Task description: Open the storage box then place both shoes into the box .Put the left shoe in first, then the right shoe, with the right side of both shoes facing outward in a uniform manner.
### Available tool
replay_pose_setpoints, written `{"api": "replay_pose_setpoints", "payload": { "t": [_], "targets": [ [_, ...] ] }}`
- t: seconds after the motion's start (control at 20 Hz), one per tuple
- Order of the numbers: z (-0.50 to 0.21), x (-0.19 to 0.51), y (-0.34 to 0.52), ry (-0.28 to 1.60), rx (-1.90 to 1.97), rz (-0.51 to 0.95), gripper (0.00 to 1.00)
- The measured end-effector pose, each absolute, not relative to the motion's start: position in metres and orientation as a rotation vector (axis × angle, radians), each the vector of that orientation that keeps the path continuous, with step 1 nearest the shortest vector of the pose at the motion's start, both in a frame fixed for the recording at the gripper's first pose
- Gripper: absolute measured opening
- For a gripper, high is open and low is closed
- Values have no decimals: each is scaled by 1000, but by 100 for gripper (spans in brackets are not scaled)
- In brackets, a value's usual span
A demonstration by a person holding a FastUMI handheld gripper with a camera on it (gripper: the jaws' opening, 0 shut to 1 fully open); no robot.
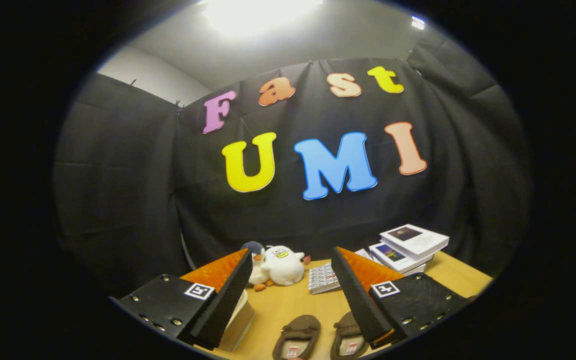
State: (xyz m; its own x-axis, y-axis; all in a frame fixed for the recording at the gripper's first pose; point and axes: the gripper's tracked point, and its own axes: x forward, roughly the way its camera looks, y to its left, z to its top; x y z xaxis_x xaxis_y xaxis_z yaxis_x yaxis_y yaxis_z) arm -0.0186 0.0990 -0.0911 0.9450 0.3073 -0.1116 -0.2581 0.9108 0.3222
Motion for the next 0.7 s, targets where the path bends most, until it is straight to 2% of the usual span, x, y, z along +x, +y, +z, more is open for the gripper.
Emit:
{"api": "replay_pose_setpoints", "payload": {
  "t": [0.35,0.7],
  "targets": [
    [-149,-36,175,374,559,488,98],
    [-212,-57,221,616,773,575,98]
  ]
}}
